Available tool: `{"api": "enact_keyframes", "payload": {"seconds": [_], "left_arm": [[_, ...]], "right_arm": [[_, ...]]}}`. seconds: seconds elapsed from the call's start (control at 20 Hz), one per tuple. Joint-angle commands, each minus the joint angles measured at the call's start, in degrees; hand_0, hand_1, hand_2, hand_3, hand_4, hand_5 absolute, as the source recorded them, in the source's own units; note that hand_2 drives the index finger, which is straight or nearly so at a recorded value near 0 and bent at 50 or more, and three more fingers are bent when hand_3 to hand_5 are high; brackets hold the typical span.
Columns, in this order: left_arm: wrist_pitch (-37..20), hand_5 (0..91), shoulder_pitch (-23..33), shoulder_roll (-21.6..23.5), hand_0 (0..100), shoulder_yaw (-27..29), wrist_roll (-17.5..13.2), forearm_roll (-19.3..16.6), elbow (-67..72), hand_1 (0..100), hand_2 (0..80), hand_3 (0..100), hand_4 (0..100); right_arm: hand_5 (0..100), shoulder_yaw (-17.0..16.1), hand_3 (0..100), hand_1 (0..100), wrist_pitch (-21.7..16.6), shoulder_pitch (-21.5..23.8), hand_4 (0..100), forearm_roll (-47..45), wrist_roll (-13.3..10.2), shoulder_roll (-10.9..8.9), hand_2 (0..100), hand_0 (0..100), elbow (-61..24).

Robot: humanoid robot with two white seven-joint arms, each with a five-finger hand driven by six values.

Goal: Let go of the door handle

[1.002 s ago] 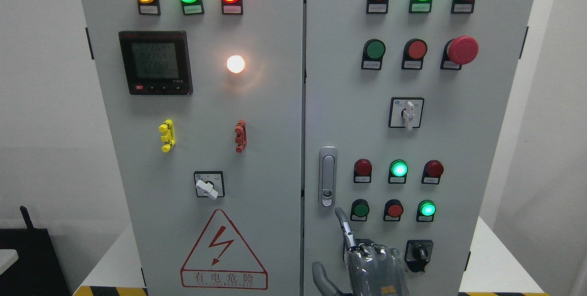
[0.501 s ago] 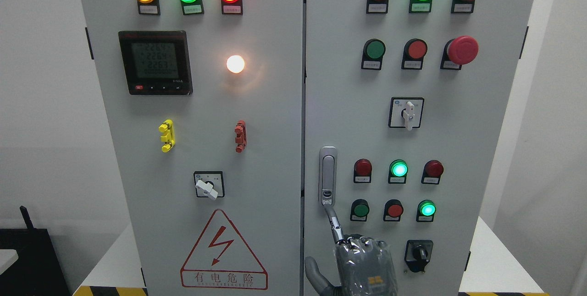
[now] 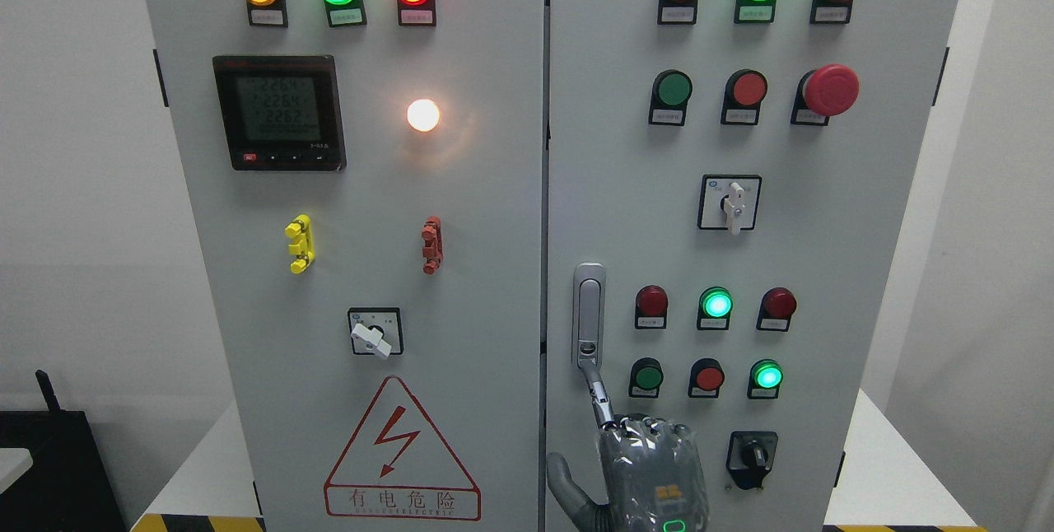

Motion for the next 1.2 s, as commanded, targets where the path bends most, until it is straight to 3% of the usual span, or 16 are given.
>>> {"api": "enact_keyframes", "payload": {"seconds": [0.0,0.15,0.8,1.15], "left_arm": [[0.0,0.0,-0.9,0.0,12,0.1,0.0,-1.6,1.4,39,0.0,0,0],[0.0,0.0,-0.9,0.0,12,0.1,0.0,-1.7,1.4,39,0.0,0,0],[0.0,0.0,-0.9,0.0,12,0.1,0.0,-1.6,1.4,39,0.0,0,0],[0.0,0.0,-0.9,0.0,12,0.1,0.0,-1.6,1.3,39,0.0,0,0]], "right_arm": [[100,0.0,100,40,0.1,-0.2,100,0.1,0.3,0.11,0,31,1.0],[100,0.0,100,40,0.1,-0.2,100,0.1,1.6,0.11,0,32,0.9],[100,-0.2,100,40,0.8,-0.3,100,0.0,1.9,0.11,0,32,0.8],[100,-0.2,100,40,0.8,-0.2,100,-0.1,3.5,0.20,0,33,0.7]]}}
